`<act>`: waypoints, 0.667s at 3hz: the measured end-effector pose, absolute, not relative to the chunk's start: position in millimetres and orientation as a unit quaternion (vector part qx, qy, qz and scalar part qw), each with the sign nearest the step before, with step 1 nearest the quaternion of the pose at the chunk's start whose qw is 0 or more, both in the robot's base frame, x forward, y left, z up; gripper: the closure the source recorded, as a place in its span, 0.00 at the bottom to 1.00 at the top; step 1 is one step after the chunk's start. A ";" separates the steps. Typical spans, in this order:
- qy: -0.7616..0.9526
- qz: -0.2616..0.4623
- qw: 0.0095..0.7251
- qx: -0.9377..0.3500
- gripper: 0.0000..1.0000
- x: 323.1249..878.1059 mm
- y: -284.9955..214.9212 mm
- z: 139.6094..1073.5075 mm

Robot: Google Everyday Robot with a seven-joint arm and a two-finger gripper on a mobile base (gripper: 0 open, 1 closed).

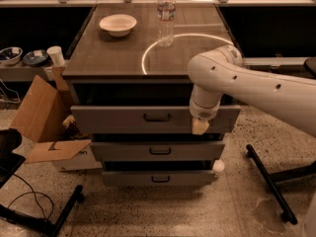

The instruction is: Open top drawer

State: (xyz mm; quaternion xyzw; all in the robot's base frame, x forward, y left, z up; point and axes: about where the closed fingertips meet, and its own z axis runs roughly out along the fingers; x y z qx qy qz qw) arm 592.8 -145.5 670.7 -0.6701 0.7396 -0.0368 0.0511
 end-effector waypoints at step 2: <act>0.740 -0.037 0.051 -0.670 1.00 592.8 -145.5 684.7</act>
Offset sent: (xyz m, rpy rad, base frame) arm -0.2257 -0.0414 -0.0194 0.2000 0.2373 -0.2726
